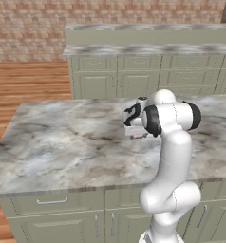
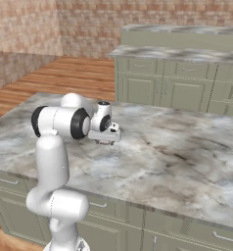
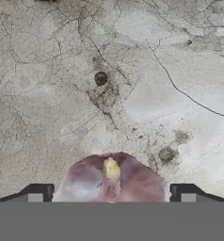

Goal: Place the garlic in the correct fridge rack based on whether it is a fruit or vegetable. Finally, close the fridge door.

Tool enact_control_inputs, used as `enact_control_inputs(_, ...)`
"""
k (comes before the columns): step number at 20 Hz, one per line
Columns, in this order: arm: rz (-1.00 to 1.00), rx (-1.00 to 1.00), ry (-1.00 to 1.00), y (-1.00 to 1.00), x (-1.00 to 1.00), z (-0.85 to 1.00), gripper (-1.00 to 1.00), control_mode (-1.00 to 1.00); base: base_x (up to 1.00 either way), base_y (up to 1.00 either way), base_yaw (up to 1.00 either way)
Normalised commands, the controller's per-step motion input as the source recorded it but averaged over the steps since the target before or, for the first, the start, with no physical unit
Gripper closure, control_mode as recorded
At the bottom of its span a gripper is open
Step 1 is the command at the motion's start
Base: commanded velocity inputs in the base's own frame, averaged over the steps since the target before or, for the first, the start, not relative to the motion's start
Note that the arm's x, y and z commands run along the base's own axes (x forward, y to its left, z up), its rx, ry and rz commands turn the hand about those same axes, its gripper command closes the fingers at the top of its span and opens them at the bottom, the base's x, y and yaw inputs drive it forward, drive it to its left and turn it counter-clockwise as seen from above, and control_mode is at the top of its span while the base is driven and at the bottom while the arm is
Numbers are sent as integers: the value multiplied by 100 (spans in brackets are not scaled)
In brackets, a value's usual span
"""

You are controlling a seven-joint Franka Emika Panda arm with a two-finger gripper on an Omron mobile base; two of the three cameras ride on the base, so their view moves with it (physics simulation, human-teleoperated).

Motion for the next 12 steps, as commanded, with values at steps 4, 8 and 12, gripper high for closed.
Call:
enact_control_inputs(4,0,-1,-2,0,-19,-20,100,-100,0,0,0)
enact_control_inputs(8,0,0,-15,0,-41,21,100,-100,0,0,0)
enact_control_inputs(12,0,0,-26,-6,-87,91,100,-100,0,0,0)
